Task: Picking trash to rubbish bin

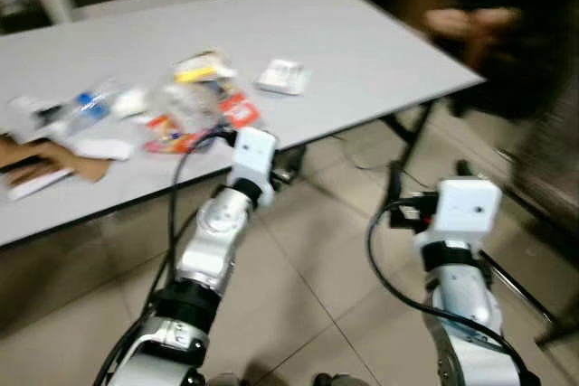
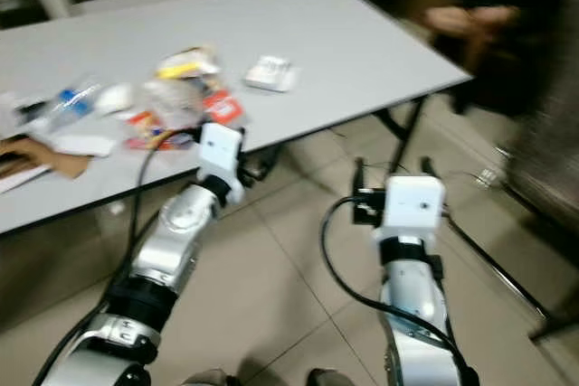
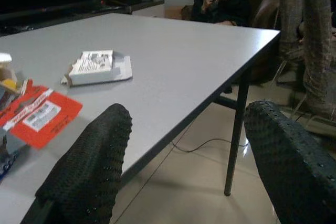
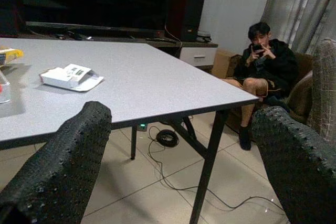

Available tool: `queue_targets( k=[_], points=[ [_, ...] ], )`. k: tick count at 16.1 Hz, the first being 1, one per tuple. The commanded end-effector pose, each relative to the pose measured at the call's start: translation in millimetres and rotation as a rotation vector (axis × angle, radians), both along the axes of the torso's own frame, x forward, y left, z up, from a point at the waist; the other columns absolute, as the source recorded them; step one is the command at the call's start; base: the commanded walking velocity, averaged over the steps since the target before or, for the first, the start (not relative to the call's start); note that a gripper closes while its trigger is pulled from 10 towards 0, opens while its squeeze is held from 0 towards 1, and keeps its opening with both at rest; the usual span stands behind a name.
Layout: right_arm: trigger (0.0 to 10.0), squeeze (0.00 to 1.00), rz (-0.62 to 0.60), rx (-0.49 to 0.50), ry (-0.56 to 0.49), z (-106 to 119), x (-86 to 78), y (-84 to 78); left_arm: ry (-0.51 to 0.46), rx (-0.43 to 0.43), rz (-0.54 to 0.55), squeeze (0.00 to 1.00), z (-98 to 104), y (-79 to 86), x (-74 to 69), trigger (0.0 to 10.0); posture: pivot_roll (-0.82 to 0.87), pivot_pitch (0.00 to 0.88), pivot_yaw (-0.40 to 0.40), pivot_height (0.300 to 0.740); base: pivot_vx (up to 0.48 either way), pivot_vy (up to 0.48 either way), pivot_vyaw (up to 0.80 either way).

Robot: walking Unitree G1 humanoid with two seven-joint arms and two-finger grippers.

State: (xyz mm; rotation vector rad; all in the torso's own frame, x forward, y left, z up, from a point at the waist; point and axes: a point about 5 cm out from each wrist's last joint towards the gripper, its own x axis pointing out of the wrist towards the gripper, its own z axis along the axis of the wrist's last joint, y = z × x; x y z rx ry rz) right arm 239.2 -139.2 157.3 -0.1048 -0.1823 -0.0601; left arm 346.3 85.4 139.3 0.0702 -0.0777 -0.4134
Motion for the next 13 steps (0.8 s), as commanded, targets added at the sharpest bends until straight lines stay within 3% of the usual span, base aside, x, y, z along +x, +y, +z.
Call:
queue_targets(
  k=[1,7,13],
  points=[
    [10.0,0.0,0.018,-0.029,0.003,2,3.4,2.1,0.011,0.0,0.009,0.0,-1,-0.5,1.8,10.0,0.08,0.081,0.001,0.74,0.0,0.0,0.0],
    [10.0,0.0,0.049,-0.042,0.0,1,8.2,8.7,0.013,0.003,0.018,0.0,0,1.2,3.7,10.0,0.09,0.076,0.008,0.74,0.0,0.0,0.0],
    [10.0,0.0,0.059,-0.061,-0.001,1,9.9,12.4,0.01,0.012,0.009,0.0,1,1.0,4.2,10.0,0.09,0.079,0.014,0.74,0.0,0.0,0.71]
  ],
)
